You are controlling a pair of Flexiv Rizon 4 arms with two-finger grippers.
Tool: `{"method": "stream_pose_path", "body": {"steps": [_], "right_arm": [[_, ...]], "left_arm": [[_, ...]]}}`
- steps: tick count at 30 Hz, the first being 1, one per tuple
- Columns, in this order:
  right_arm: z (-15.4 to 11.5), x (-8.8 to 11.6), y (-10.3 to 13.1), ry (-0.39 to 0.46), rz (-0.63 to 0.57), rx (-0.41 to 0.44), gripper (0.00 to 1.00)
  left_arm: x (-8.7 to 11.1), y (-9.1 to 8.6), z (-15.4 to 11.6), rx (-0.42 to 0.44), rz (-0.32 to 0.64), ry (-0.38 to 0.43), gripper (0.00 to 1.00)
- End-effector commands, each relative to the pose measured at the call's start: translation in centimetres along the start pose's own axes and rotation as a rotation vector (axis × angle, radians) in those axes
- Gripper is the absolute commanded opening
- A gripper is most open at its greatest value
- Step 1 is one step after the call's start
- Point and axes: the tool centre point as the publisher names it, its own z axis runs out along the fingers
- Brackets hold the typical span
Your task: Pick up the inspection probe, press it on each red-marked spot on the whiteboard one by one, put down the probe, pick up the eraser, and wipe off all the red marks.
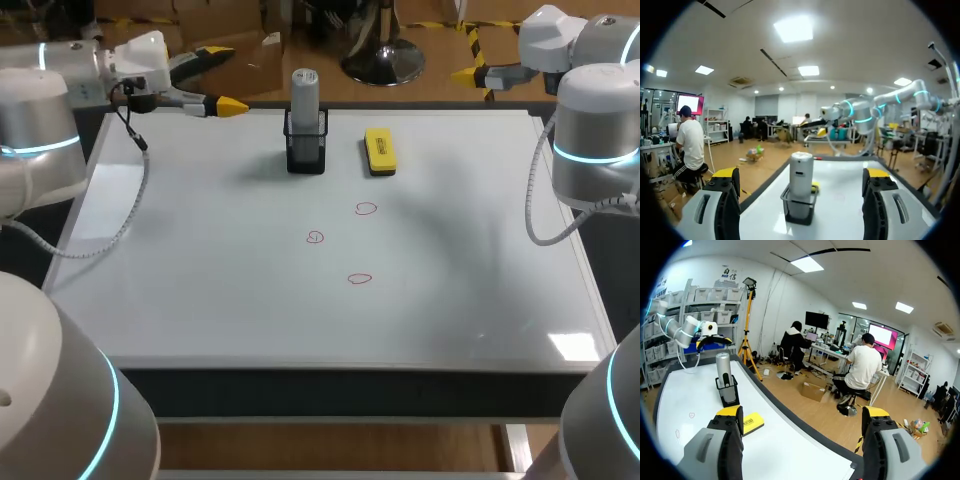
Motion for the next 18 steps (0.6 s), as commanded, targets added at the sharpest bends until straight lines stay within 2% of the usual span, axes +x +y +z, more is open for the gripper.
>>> {"method": "stream_pose_path", "body": {"steps": [1, 10, 18], "right_arm": [[0.0, 0.0, 0.0, 0.0, 0.0, 0.0, 1.0], [0.0, 0.0, 0.0, 0.0, 0.0, 0.0, 1.0], [0.0, 0.0, 0.0, 0.0, 0.0, 0.0, 1.0]], "left_arm": [[-1.1, 1.2, 1.0, 0.056, -0.013, 0.187, 1.0], [-1.0, 2.4, 3.6, 0.069, -0.03, 0.229, 1.0], [-1.1, 3.4, 6.1, 0.032, -0.033, 0.233, 1.0]]}}
